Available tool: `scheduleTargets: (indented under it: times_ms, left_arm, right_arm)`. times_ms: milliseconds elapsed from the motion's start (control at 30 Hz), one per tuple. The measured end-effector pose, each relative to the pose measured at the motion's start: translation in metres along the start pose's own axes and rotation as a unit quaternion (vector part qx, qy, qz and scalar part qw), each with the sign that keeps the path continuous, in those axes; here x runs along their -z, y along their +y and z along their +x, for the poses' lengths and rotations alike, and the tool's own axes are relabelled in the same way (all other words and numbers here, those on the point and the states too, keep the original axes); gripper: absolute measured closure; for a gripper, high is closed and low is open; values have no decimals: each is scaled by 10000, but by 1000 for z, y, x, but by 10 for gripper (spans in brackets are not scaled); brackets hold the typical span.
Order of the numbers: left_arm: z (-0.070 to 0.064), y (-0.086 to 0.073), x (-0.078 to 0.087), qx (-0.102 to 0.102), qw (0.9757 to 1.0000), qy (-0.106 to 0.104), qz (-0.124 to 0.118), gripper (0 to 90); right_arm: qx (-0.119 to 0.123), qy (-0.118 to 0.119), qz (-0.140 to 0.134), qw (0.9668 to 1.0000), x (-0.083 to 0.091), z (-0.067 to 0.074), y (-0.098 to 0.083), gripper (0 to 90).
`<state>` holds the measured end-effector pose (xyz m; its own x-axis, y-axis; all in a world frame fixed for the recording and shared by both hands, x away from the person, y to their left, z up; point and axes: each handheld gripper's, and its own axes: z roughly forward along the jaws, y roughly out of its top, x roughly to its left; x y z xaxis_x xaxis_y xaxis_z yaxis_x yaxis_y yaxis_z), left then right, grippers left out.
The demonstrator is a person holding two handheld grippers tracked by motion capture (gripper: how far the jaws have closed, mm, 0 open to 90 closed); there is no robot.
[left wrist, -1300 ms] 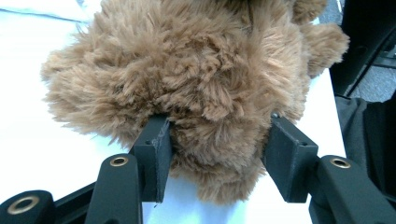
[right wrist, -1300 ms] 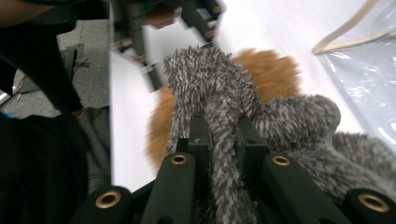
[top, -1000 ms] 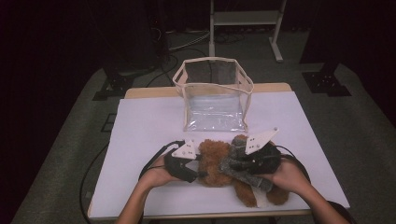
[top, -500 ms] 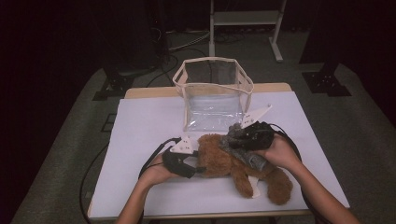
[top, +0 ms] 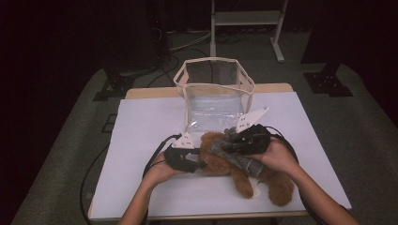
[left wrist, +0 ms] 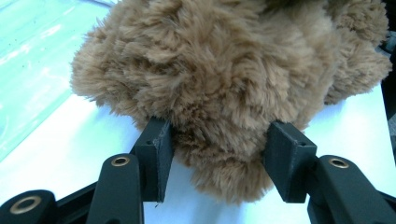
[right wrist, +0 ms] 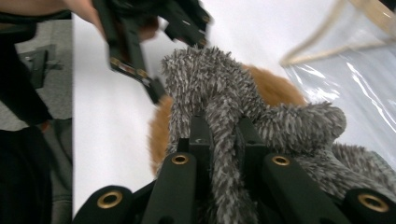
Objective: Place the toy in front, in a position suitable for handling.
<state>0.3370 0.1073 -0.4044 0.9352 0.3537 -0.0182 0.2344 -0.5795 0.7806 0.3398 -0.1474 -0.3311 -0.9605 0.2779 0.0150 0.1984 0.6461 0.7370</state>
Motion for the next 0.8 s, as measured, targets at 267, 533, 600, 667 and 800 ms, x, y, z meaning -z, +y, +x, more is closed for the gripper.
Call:
scheduleTargets:
  times_ms: [267, 533, 600, 667, 800]
  left_arm:
    - [1, -1, 0, 29, 10000, 15, -22, 469]
    - [-1, 2, -3, 30, 10000, -49, -28, 478]
    - [-2, 2, -3, 21, 10000, -63, -15, 476]
    - [-3, 2, -3, 16, 9999, -101, -4, 474]
    - [-4, 0, -4, -1, 9998, -195, -55, 474]
  right_arm:
    - [25, 82, 124, 9999, -6, 5, -7, 797]
    - [96, 114, 202, 9997, -5, 15, -12, 796]
    - [131, 185, 167, 9996, -11, 16, -8, 796]
    - [154, 241, 150, 9995, -17, 17, -3, 797]
    - [178, 241, 95, 9995, -24, 13, 10, 797]
